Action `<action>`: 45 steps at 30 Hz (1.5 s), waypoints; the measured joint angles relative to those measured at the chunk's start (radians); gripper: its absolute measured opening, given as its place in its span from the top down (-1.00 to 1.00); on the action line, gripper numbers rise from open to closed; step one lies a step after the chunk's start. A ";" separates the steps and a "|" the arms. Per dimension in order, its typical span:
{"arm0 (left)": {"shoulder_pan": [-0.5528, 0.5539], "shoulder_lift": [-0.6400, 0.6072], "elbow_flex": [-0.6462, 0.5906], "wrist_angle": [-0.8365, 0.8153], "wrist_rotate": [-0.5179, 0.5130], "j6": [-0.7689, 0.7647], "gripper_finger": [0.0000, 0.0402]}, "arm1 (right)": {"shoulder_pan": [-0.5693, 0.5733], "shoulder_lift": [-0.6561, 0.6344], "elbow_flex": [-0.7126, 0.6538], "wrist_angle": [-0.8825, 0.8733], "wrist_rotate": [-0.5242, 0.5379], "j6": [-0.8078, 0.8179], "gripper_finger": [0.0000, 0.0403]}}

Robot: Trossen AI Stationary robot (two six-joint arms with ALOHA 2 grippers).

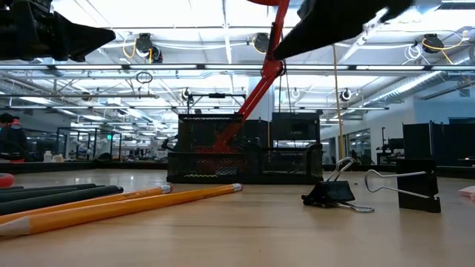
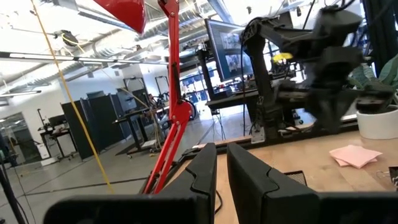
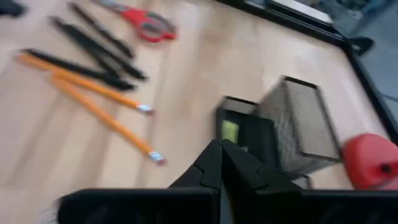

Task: Pick and place office supplies into organizer
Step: Put the left black binder clip into the desk organizer

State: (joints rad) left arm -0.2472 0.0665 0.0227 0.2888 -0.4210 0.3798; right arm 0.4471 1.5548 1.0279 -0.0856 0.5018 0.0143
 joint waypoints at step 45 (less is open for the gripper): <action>0.000 0.000 0.000 -0.009 -0.009 -0.018 0.77 | 0.077 0.288 -0.001 0.062 -0.372 0.035 0.29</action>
State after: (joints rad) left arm -0.2472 0.0666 0.0227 0.2801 -0.4297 0.3622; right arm 0.5245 1.8426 1.0267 -0.0235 0.1293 0.0489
